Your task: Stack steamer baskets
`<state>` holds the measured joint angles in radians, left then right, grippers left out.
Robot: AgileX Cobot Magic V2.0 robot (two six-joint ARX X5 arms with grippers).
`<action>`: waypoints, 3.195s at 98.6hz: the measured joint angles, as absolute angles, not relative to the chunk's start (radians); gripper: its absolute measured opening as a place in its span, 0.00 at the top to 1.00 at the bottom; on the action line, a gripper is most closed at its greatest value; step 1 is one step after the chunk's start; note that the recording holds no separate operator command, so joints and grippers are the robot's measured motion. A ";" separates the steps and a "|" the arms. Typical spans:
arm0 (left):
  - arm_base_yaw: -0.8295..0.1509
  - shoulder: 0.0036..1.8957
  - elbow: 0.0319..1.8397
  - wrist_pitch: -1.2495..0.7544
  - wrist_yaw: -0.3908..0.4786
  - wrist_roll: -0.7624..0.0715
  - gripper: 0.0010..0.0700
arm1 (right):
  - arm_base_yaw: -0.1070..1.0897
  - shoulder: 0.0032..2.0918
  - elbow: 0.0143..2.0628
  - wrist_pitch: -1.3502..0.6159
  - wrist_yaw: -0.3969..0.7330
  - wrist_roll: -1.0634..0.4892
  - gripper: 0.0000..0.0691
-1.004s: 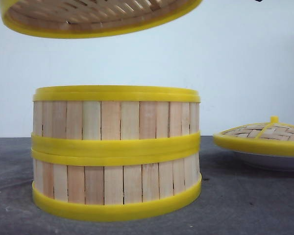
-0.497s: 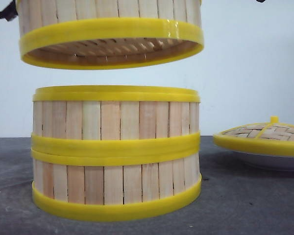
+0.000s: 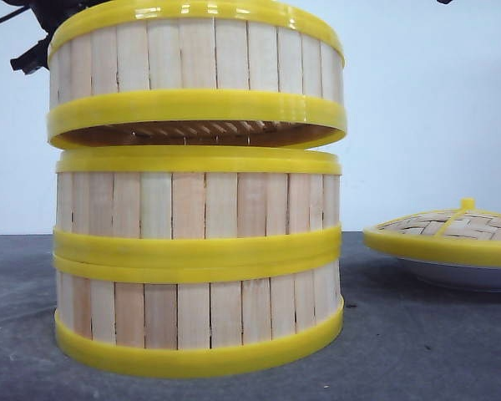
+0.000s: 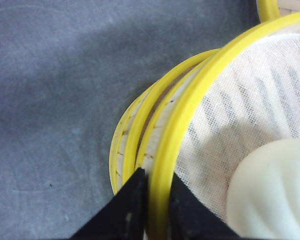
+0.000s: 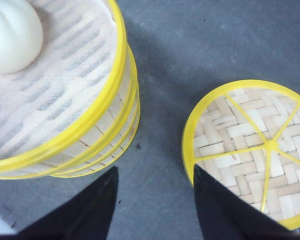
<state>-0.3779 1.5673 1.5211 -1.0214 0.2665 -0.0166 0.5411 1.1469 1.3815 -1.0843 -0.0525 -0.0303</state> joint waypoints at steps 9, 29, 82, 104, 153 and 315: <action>-0.378 1.570 1.521 -1.025 0.259 -0.018 0.98 | 0.541 1.147 1.382 -1.084 -0.053 -0.030 0.58; -0.377 1.570 1.521 -1.028 0.211 -0.019 0.98 | 0.541 1.147 1.382 -1.084 -0.053 -0.030 0.58; -0.377 1.570 1.521 -1.011 0.212 -0.023 0.98 | 0.541 1.147 1.382 -1.084 -0.053 -0.030 0.58; -0.379 1.580 1.521 -1.012 0.216 -0.023 0.98 | 0.541 1.147 1.382 -1.084 -0.053 -0.030 0.58; -0.387 1.586 1.521 -1.011 0.221 -0.028 0.98 | 0.541 1.147 1.382 -1.084 -0.053 -0.030 0.58; -0.366 1.471 1.522 -0.965 0.157 -0.042 0.51 | 0.315 1.147 1.333 -0.957 -0.033 -0.045 0.48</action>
<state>-0.3656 1.4712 1.5215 -0.9649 0.1566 -0.0418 0.3149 1.1469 1.3331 -0.9565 -0.0330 -0.0452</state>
